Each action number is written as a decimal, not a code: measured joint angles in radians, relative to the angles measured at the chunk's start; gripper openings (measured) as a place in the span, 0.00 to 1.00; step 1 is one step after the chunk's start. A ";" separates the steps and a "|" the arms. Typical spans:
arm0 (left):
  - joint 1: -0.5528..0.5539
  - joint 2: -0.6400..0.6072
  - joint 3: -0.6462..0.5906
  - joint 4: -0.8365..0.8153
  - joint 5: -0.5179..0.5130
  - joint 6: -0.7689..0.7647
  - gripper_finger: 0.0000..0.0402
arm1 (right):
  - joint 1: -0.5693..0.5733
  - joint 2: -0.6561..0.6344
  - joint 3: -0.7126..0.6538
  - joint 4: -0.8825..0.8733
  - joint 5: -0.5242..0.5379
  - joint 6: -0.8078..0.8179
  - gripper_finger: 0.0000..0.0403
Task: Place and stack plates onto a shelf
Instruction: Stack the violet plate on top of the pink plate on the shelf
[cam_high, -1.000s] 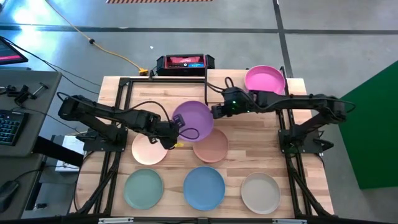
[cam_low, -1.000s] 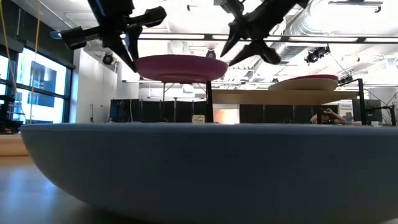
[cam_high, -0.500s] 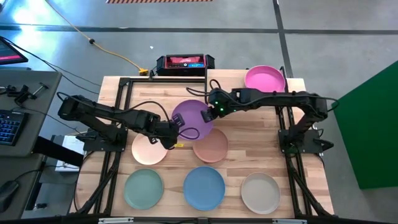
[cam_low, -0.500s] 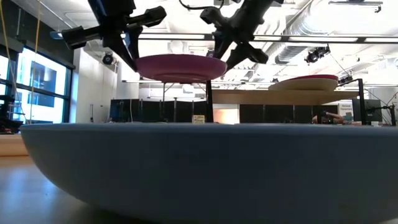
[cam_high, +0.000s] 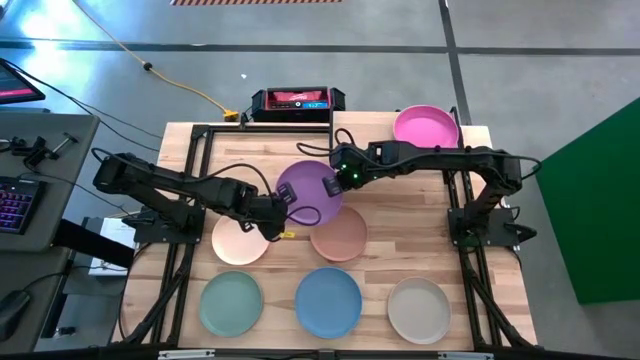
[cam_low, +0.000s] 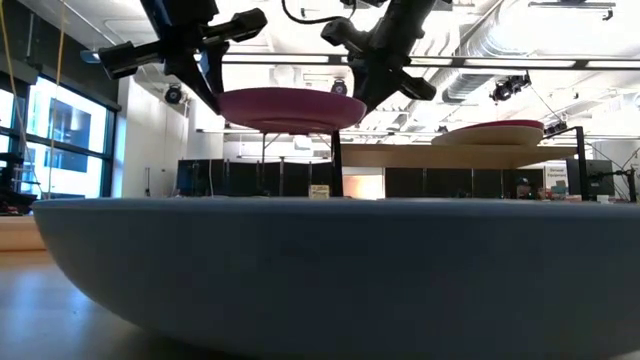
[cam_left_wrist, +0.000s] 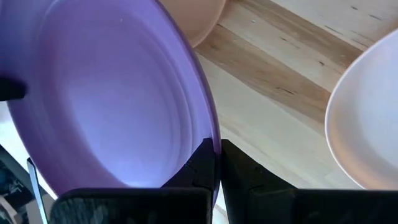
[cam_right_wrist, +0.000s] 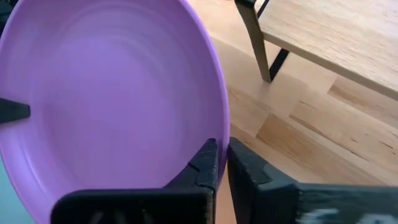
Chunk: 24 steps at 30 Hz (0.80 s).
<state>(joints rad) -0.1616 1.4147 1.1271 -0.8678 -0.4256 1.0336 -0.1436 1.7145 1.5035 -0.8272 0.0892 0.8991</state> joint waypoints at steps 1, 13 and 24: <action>0.000 0.000 0.000 0.001 -0.002 0.000 0.00 | 0.000 0.000 0.000 0.000 0.000 0.001 0.02; -0.014 0.000 0.000 0.028 -0.030 -0.002 0.00 | 0.004 0.000 0.000 -0.010 -0.011 0.039 0.10; -0.023 0.000 0.000 0.057 -0.060 -0.011 0.00 | 0.016 -0.001 0.000 -0.004 0.020 0.045 0.10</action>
<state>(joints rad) -0.1848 1.4147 1.1267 -0.8109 -0.4857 1.0222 -0.1279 1.7134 1.5036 -0.8314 0.1093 0.9445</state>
